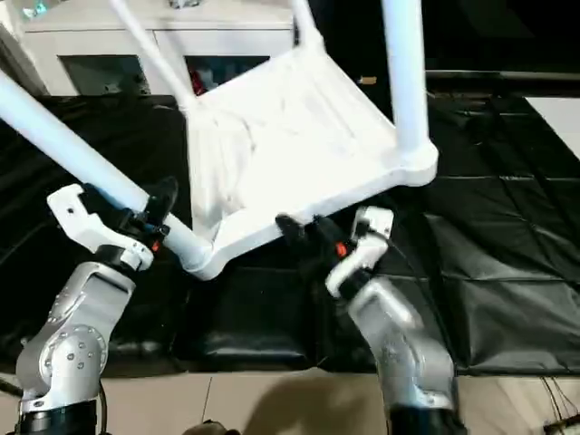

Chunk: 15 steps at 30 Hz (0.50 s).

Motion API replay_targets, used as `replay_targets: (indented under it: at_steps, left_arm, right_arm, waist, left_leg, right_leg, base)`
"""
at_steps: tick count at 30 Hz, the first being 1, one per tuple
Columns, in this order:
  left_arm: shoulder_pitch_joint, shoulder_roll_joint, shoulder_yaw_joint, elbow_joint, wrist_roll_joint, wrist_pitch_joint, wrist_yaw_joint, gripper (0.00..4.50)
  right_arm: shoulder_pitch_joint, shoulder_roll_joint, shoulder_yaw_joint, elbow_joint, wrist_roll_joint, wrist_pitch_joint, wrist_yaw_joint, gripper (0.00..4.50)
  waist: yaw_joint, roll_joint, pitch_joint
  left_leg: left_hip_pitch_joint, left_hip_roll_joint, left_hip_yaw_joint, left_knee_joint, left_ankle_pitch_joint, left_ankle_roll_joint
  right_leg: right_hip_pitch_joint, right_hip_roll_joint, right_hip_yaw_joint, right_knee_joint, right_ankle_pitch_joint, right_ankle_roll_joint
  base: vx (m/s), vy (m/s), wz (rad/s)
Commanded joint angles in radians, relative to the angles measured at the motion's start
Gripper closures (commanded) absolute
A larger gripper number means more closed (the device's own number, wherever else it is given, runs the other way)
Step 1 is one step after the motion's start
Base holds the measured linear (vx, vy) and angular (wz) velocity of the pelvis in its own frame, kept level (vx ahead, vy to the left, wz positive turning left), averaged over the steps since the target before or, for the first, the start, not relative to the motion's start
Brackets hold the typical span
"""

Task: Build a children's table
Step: Flip table

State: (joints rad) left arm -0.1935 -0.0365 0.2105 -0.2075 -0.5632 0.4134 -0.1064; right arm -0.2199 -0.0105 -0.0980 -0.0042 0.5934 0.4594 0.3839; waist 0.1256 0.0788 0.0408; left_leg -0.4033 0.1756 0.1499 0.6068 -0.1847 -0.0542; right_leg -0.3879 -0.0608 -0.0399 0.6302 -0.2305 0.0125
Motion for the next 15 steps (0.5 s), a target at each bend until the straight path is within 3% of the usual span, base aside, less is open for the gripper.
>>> replay_targets:
  at_steps: [1, 4, 6, 8, 12, 15]
  left_arm:
    - [-0.002, -0.028, -0.005, -0.031, -0.079, 0.009, -0.034, 2.42]
    - [-0.003, -0.031, -0.003, -0.032, -0.084, 0.007, -0.043, 2.42]
    - [-0.003, -0.031, -0.007, -0.035, -0.091, 0.009, -0.049, 2.42]
    - [-0.004, -0.032, -0.01, -0.038, -0.096, 0.011, -0.052, 2.42]
    - [0.0, -0.03, -0.019, -0.042, -0.093, 0.015, -0.062, 2.42]
    - [0.002, -0.029, -0.021, -0.044, -0.09, 0.022, -0.069, 2.42]
  right_arm:
    - [-0.039, 0.014, -0.038, 0.052, 0.002, 0.017, -0.056, 0.0]
    - [-0.109, 0.042, -0.085, 0.151, 0.004, -0.002, -0.139, 0.0]
    - [-0.176, 0.066, -0.132, 0.232, 0.031, -0.021, -0.186, 0.0]
    - [-0.216, 0.074, -0.153, 0.276, 0.046, -0.034, -0.198, 0.0]
    - [-0.293, 0.087, -0.183, 0.364, 0.057, -0.057, -0.197, 0.0]
    - [-0.334, 0.101, -0.21, 0.415, 0.071, -0.06, -0.199, 0.0]
  waist:
    - [-0.006, -0.02, -0.061]
    - [-0.021, -0.018, -0.064]
    - [-0.019, -0.017, -0.063]
    - [-0.019, -0.016, -0.064]
    - [-0.009, -0.014, -0.07]
    - [-0.01, -0.015, -0.07]
  left_leg:
    - [0.013, 0.04, -0.011, -0.07, -0.085, 0.005]
    - [0.016, 0.036, -0.009, -0.068, -0.075, -0.001]
    - [0.016, 0.036, -0.006, -0.067, -0.076, 0.003]
    - [0.017, 0.038, -0.006, -0.066, -0.076, 0.007]
    - [0.018, 0.039, -0.005, -0.06, -0.022, 0.021]
    - [0.016, 0.038, -0.004, -0.06, -0.03, 0.024]
  right_leg:
    - [0.041, -0.067, 0.037, -0.07, -0.001, -0.136]
    - [0.04, -0.068, 0.036, -0.069, 0.002, -0.153]
    - [0.04, -0.067, 0.036, -0.07, -0.007, -0.156]
    - [0.039, -0.068, 0.036, -0.068, 0.0, -0.157]
    - [0.04, -0.065, 0.035, -0.058, 0.097, -0.159]
    - [0.042, -0.067, 0.033, -0.056, 0.099, -0.172]
  base:
    - [0.0, 0.0, 0.0]
    - [0.0, 0.0, 0.0]
    - [0.0, 0.0, 0.0]
    - [0.0, 0.0, 0.0]
    - [0.0, 0.0, 0.0]
    - [0.0, 0.0, 0.0]
